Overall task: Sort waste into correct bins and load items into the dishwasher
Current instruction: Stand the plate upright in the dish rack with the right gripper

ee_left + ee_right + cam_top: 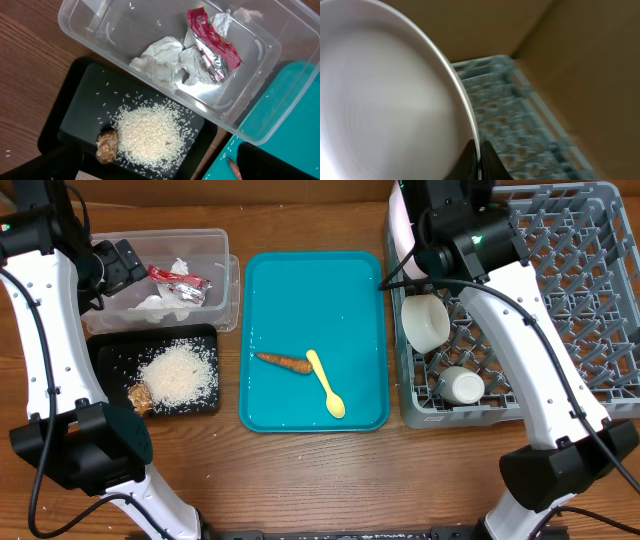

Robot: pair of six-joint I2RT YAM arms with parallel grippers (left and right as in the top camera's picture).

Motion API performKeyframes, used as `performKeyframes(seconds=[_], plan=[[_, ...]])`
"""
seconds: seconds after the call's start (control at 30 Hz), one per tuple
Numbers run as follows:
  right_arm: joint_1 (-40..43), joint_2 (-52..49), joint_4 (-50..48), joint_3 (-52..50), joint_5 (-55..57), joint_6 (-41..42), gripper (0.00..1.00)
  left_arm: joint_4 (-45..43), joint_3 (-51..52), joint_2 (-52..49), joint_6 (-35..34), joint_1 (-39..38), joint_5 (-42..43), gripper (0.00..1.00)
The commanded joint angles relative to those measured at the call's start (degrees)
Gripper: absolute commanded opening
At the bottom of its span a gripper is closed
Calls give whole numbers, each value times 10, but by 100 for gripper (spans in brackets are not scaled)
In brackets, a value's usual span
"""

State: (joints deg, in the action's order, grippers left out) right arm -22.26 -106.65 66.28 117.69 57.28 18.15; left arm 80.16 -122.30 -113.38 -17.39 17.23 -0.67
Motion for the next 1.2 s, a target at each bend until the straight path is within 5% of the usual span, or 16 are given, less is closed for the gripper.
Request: performKeyframes(seconds=[0.0,0.23,0.57,0.77,0.83,0.97,1.17], plan=[[27,1,-1,-21,146,17,4,0,-11,10,11,-4,5,100],[115,0,-43,-113,73,12,4,0,-11,10,11,-4,5,100],[116,-1,-123,-236,65,11,4,0,-11,10,11,-4,5,100],[116,-1,-133,-247,-37,16,5,0,-11,10,11,-4,5,100],[116,-1,-133,-247,-47,16,19,0,-11,10,11,-4,5,100],[114,-1,-135,-246,-68,16,71,0,-11,10,11,-4,5,100],[100,24,-66,-163,-105,16,88,0,-11,10,11,-4,5,100]])
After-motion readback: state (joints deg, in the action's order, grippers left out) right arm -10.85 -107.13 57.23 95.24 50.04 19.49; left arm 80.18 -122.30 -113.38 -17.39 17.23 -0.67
